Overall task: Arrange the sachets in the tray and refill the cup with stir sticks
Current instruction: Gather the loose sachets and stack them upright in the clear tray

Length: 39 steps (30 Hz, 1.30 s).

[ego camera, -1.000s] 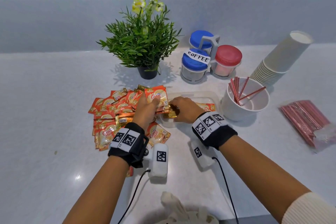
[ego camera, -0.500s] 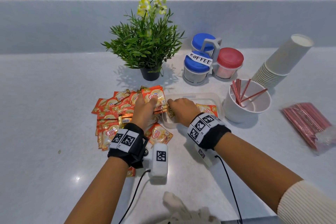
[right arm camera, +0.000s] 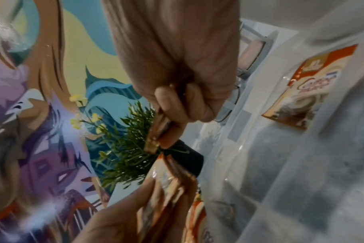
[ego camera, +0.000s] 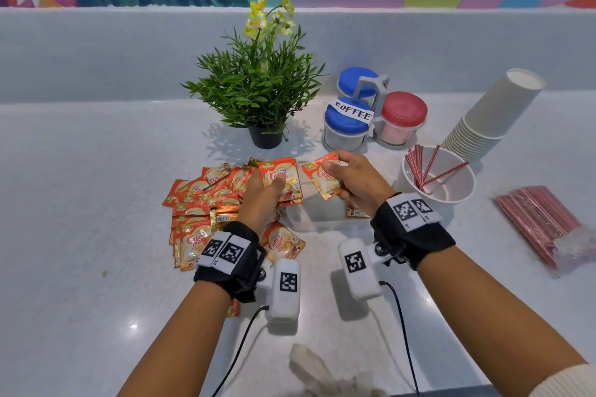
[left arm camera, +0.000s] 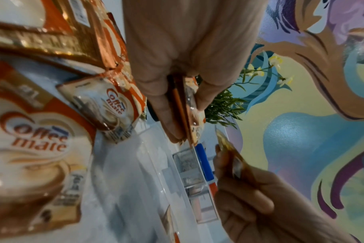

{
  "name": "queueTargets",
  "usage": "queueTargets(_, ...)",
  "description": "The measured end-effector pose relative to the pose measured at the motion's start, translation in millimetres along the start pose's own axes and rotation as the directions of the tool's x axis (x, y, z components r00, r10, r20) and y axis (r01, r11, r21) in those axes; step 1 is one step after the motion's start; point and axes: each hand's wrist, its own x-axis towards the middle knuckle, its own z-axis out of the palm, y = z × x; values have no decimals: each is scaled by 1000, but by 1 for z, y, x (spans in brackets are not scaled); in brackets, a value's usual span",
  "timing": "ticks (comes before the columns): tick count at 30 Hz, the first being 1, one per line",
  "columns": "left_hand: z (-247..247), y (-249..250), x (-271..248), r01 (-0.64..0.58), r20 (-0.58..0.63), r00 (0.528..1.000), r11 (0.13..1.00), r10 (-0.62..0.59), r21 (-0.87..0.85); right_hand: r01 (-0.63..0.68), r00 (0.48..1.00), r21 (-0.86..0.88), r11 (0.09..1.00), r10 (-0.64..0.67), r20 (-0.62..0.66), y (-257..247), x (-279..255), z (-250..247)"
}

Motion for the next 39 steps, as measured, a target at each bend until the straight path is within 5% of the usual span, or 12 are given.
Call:
queueTargets(6,11,8,-6,-16,73,997,1000,15,8,-106,984,252,962,65,169,-4,-5,4)
queueTargets(9,16,10,-6,-34,93,995,999,31,34,-85,989,114,990,70,128,0,-5,11)
queueTargets(12,21,9,-5,-57,96,994,997,53,44,-4,997,-226,974,21,72,4,-5,18)
queueTargets(15,24,5,-2,-98,102,991,993,91,67,101,995,-531,841,-81,61,6,-5,22)
queueTargets(19,24,4,2,-129,82,989,988,122,86,171,985,-625,762,-121,122,6,-3,17)
queueTargets(22,22,3,5,-102,64,993,990,96,95,75,996,-703,707,-82,23,9,6,-9)
queueTargets(26,19,1,7,-85,84,994,988,74,126,-121,989,-905,407,123,-77,22,15,-37)
queueTargets(28,20,3,4,-87,94,993,987,75,135,-118,983,-950,291,171,-70,29,18,-41)
queueTargets(33,20,2,1,-97,101,991,988,84,124,-104,986,-976,191,148,-76,34,28,-42)
queueTargets(36,18,1,1,-82,116,991,992,71,94,-113,985,-970,217,155,-80,34,31,-41)
queueTargets(39,15,-3,5,-48,99,994,996,41,78,-63,993,-914,400,117,-18,29,30,-41)
